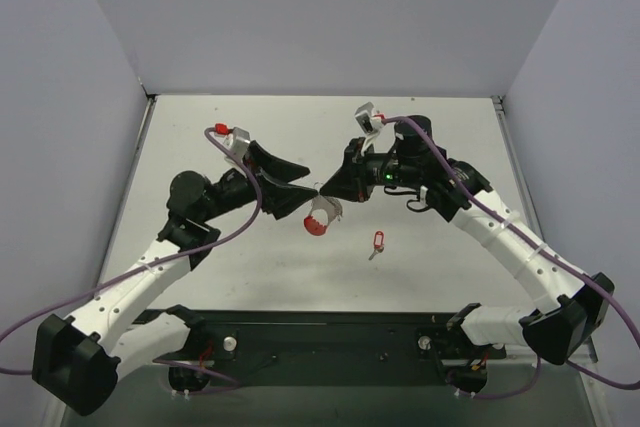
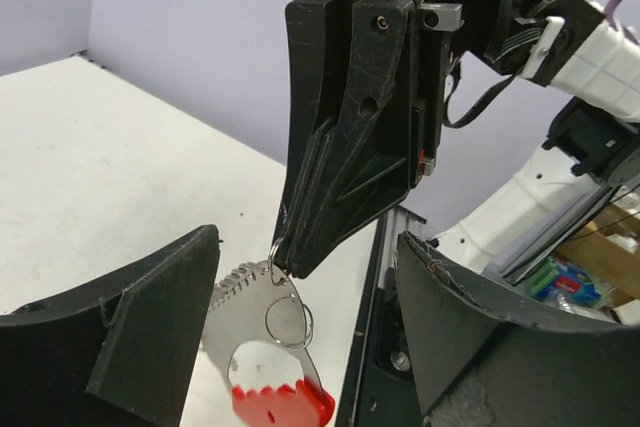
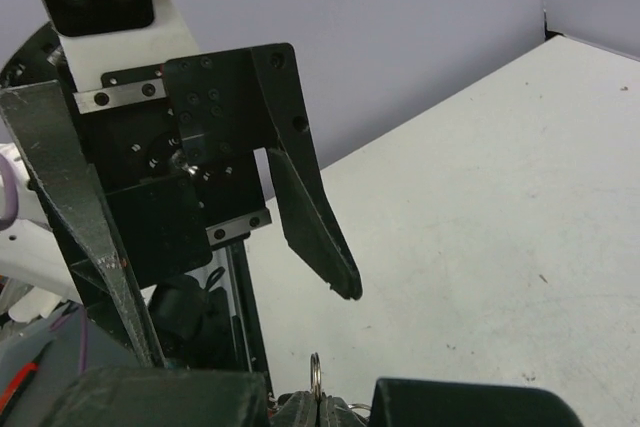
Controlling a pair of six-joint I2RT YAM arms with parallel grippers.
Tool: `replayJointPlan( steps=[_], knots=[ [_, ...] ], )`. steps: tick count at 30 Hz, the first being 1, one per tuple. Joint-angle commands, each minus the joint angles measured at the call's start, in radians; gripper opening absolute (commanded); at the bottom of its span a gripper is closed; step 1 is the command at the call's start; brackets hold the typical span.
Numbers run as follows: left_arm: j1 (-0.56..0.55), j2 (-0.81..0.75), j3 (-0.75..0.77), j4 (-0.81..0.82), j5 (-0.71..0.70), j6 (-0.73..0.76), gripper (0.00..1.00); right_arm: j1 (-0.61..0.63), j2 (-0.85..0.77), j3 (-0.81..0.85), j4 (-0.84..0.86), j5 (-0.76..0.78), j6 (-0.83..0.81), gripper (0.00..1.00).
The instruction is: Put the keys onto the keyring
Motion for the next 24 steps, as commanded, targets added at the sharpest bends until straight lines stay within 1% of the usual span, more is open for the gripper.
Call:
replayJointPlan(
  steps=[1, 9, 10, 14, 15, 16, 17, 18, 20, 23, 24],
  knots=[
    [-0.003, -0.043, 0.098, -0.212, -0.044, 0.152, 0.8, 0.005, -0.052, 0.054, -0.06, 0.042, -0.038, 0.0],
    [-0.006, -0.051, 0.15, -0.408, -0.063, 0.286, 0.8, 0.028, -0.053, 0.079, -0.232, 0.15, -0.047, 0.0],
    [-0.006, -0.052, 0.165, -0.462, -0.07, 0.301, 0.8, 0.032, -0.05, 0.083, -0.275, 0.16, -0.042, 0.0],
    [-0.022, -0.042, 0.199, -0.595, -0.1, 0.392, 0.8, 0.051, -0.021, 0.118, -0.398, 0.226, -0.042, 0.0],
    [-0.032, -0.037, 0.205, -0.642, -0.104, 0.406, 0.8, 0.058, -0.015, 0.128, -0.449, 0.248, -0.044, 0.0],
    [-0.039, -0.026, 0.213, -0.655, -0.121, 0.429, 0.8, 0.061, 0.003, 0.134, -0.474, 0.263, -0.042, 0.0],
    [-0.048, -0.022, 0.23, -0.703, -0.132, 0.444, 0.8, 0.068, 0.013, 0.151, -0.5, 0.277, -0.042, 0.0],
    [-0.073, -0.016, 0.236, -0.745, -0.15, 0.459, 0.8, 0.074, 0.02, 0.158, -0.549, 0.3, -0.041, 0.0],
    [-0.102, -0.005, 0.244, -0.776, -0.172, 0.501, 0.8, 0.083, 0.046, 0.178, -0.597, 0.32, -0.038, 0.0],
    [-0.148, 0.003, 0.247, -0.794, -0.184, 0.538, 0.8, 0.098, 0.094, 0.249, -0.741, 0.375, -0.042, 0.0],
    [-0.157, 0.006, 0.248, -0.796, -0.184, 0.544, 0.8, 0.11, 0.108, 0.297, -0.776, 0.397, -0.045, 0.0]
  ],
)
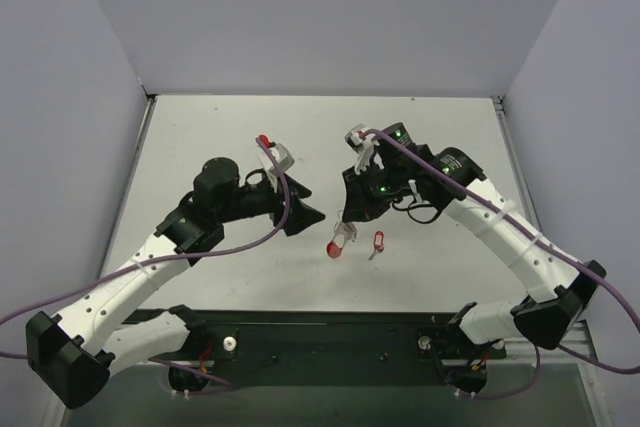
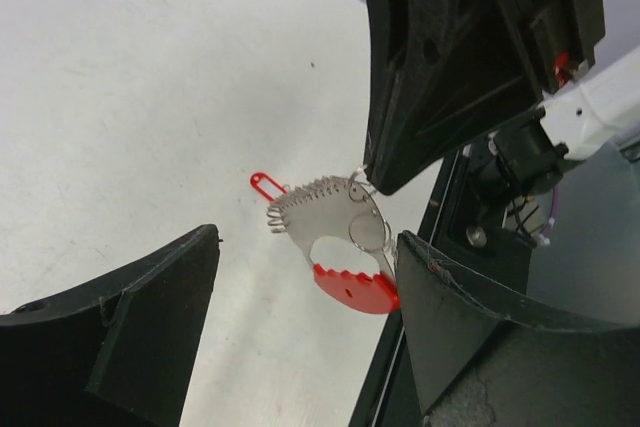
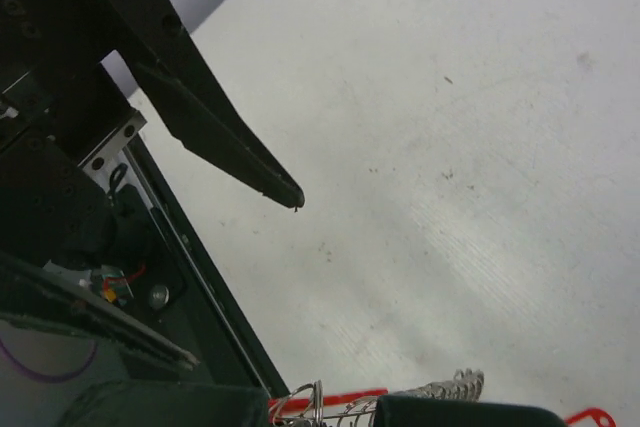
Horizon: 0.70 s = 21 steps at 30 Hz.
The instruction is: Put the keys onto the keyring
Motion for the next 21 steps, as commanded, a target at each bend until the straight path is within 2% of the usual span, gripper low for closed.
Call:
replayJointPlan(
  steps=[1, 4, 8, 12, 16, 21],
  knots=[
    [-0.064, 0.009, 0.053, -0.074, -0.032, 0.101, 0.8, 0.038, 0.076, 0.148, -0.239, 0.149, -0.011, 0.0],
    [-0.084, 0.02, 0.05, -0.045, 0.028, 0.113, 0.77, 0.079, 0.124, 0.223, -0.35, 0.21, -0.03, 0.0],
    [-0.087, 0.055, 0.04, 0.026, 0.146, 0.107, 0.68, 0.111, 0.118, 0.232, -0.355, 0.159, -0.073, 0.0],
    [-0.088, 0.107, 0.064, 0.035, 0.296, 0.121, 0.67, 0.14, 0.098, 0.234, -0.367, 0.09, -0.13, 0.0],
    [-0.09, 0.123, 0.075, 0.009, 0.332, 0.167, 0.67, 0.182, 0.101, 0.254, -0.416, 0.087, -0.199, 0.0],
    [-0.102, 0.134, 0.079, 0.05, 0.457, 0.152, 0.64, 0.191, 0.09, 0.254, -0.43, 0.026, -0.238, 0.0]
  ],
)
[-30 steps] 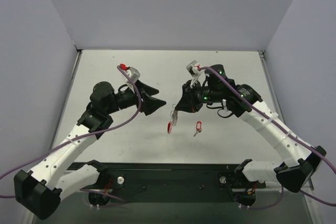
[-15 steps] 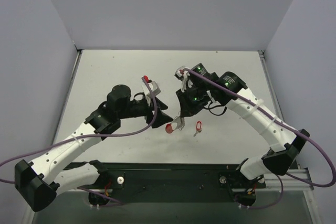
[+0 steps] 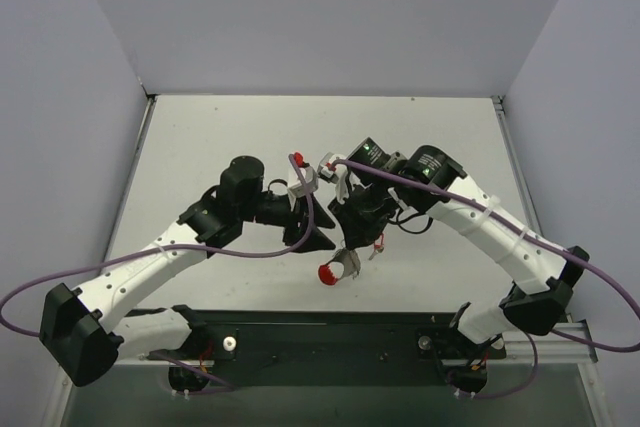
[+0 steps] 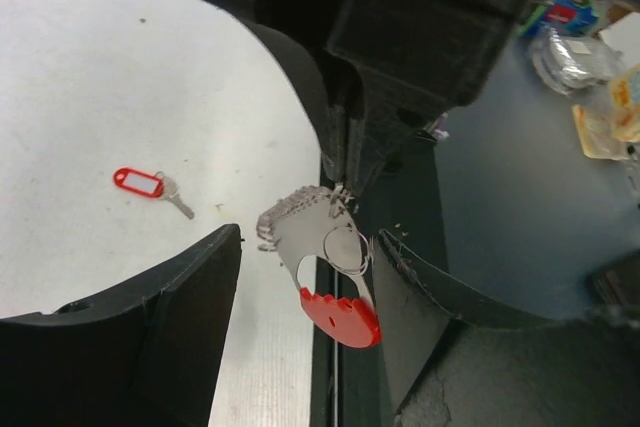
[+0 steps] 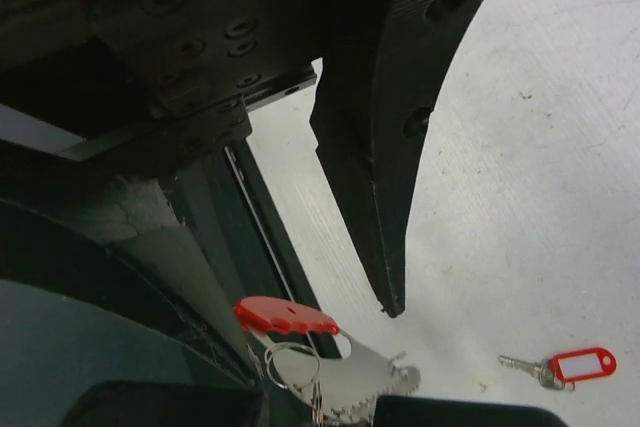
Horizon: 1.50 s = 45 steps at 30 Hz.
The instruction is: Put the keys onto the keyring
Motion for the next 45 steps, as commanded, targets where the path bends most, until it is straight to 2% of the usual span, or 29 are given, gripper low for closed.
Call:
replayJointPlan(
  steps=[1, 9, 15, 20, 22, 24, 26, 30, 33, 36, 41, 45],
  knots=[
    [-0.017, 0.002, 0.061, 0.077, 0.149, 0.015, 0.63, 0.011, -0.039, 0.041, -0.059, -0.074, -0.071, 0.0],
    [-0.037, 0.033, 0.09, 0.077, 0.23, 0.005, 0.65, 0.013, -0.054, 0.05, -0.058, -0.107, -0.095, 0.0],
    [-0.058, 0.088, 0.122, 0.043, 0.203, 0.008, 0.47, 0.012, -0.054, 0.061, -0.056, -0.109, -0.095, 0.0],
    [-0.081, 0.111, 0.135, 0.04, 0.166, 0.006, 0.4, 0.013, -0.059, 0.058, -0.055, -0.11, -0.094, 0.0],
    [-0.084, 0.12, 0.142, 0.034, 0.158, 0.006, 0.4, 0.015, -0.062, 0.058, -0.05, -0.112, -0.091, 0.0],
    [-0.09, 0.131, 0.148, 0.025, 0.152, 0.012, 0.5, 0.015, -0.063, 0.056, -0.048, -0.109, -0.089, 0.0],
    [-0.096, 0.14, 0.155, 0.013, 0.128, 0.018, 0.53, 0.013, -0.068, 0.056, -0.044, -0.106, -0.088, 0.0],
    [-0.098, 0.148, 0.155, 0.017, 0.109, 0.015, 0.51, 0.015, -0.079, 0.053, -0.03, -0.094, -0.088, 0.0],
    [-0.098, 0.146, 0.139, 0.053, 0.111, 0.0, 0.45, 0.013, -0.094, 0.036, -0.001, -0.08, -0.086, 0.0],
    [-0.098, 0.114, 0.09, 0.152, 0.063, -0.044, 0.44, 0.015, -0.128, 0.0, 0.053, -0.071, -0.076, 0.0],
    [-0.095, 0.056, 0.026, 0.304, -0.003, -0.11, 0.56, 0.015, -0.157, -0.022, 0.085, -0.072, -0.068, 0.0],
    [-0.093, 0.047, 0.021, 0.306, 0.0, -0.11, 0.56, 0.015, -0.16, -0.031, 0.087, -0.072, -0.069, 0.0]
  ],
)
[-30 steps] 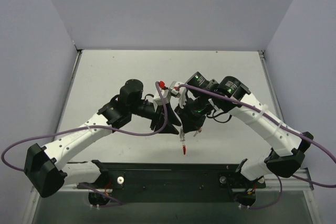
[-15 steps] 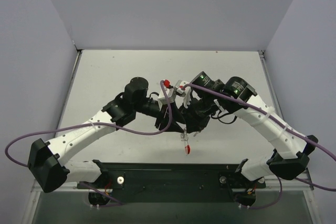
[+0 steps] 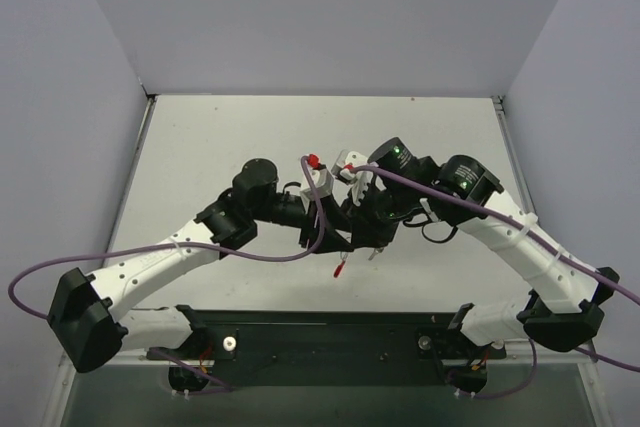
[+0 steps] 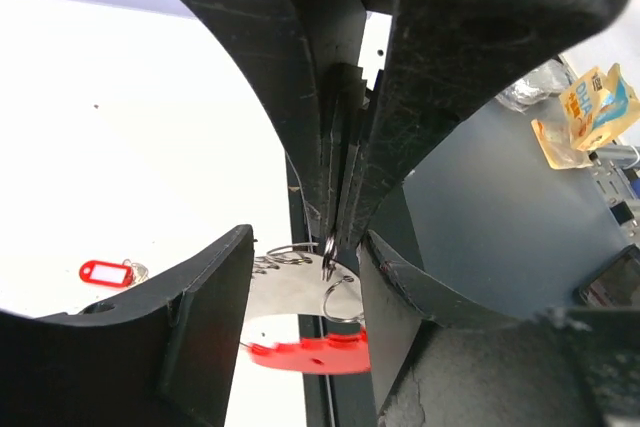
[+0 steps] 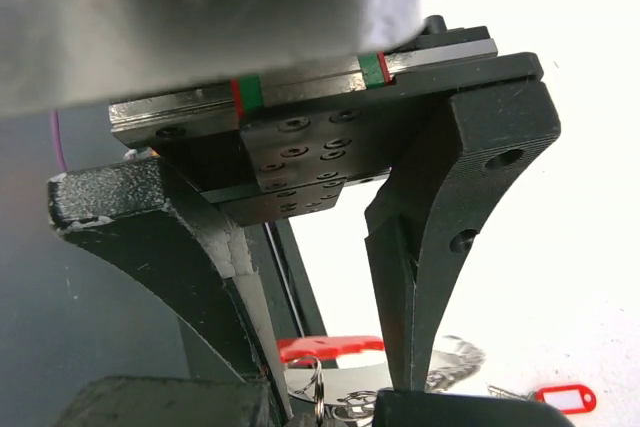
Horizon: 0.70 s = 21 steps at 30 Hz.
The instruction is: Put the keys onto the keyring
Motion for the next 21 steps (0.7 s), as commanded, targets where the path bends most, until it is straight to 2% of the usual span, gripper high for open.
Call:
replayJointPlan(
  steps=[1, 8, 11, 13, 15, 21],
  knots=[
    [0.004, -0.03, -0.006, 0.079, -0.045, -0.032, 0.56, 0.007, -0.034, -0.011, 0.041, -0.031, -0.014, 0.0],
    [0.022, -0.055, -0.019, 0.119, 0.002, -0.052, 0.48, 0.009, -0.045, -0.019, 0.04, -0.032, -0.019, 0.0],
    [0.028, -0.06, -0.02, 0.12, 0.031, -0.056, 0.49, 0.009, -0.046, -0.021, 0.041, -0.035, -0.022, 0.0],
    [0.038, -0.072, -0.023, 0.113, 0.048, -0.056, 0.55, 0.007, -0.048, -0.024, 0.04, -0.035, -0.023, 0.0],
    [0.05, -0.083, -0.031, 0.108, 0.053, -0.056, 0.57, 0.009, -0.048, -0.028, 0.038, -0.035, -0.026, 0.0],
    [0.065, -0.084, -0.029, 0.103, 0.094, -0.059, 0.53, 0.009, -0.048, -0.018, 0.041, -0.037, -0.031, 0.0]
  ],
)
